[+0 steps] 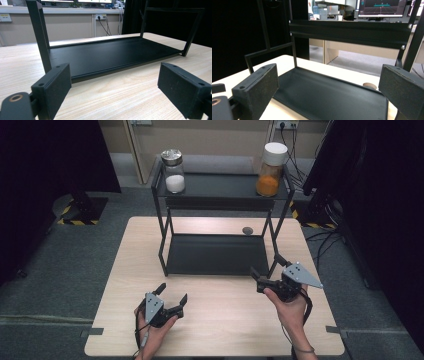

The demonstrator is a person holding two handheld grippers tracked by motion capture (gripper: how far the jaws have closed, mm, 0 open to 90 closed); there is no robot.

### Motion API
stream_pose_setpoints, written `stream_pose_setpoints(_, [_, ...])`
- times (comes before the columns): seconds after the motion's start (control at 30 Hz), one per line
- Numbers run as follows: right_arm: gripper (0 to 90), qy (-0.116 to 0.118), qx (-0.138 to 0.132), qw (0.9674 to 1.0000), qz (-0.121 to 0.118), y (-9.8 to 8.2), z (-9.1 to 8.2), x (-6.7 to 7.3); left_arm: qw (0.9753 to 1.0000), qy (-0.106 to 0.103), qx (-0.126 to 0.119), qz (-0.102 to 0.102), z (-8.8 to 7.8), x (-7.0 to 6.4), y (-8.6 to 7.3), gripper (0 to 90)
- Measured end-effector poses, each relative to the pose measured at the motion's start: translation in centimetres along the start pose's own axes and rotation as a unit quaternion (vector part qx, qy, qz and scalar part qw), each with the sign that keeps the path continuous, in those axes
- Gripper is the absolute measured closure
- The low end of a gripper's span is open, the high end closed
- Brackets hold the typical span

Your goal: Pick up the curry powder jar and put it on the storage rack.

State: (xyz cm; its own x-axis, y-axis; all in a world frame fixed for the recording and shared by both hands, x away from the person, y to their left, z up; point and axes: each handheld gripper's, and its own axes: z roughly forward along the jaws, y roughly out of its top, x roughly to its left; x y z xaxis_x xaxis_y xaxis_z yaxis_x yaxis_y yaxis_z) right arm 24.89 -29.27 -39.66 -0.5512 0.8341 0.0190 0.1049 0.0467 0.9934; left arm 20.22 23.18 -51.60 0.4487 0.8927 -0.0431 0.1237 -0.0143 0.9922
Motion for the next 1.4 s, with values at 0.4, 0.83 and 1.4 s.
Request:
stream_pose_setpoints(0.4, [3.2, -0.002, 0.01, 0.9999, 0.006, -1.4, -0.2, 0.1, 1.0, 0.0, 0.0, 0.0, 0.0, 0.0, 0.0, 11.2])
stream_pose_setpoints(0.83, [3.2, 0.002, 0.022, 0.9997, 0.007, -2.6, -0.1, 0.2, 1.0, 0.0, -0.001, 0.0, 0.0, 0.0, 0.0, 11.2])
stream_pose_setpoints(1.4, [3.2, 0.005, 0.042, 0.999, 0.014, -4.1, -0.1, 0.3, 1.0, 0.0, -0.001, 0.0, 0.0, 0.0, 0.0, 11.2])
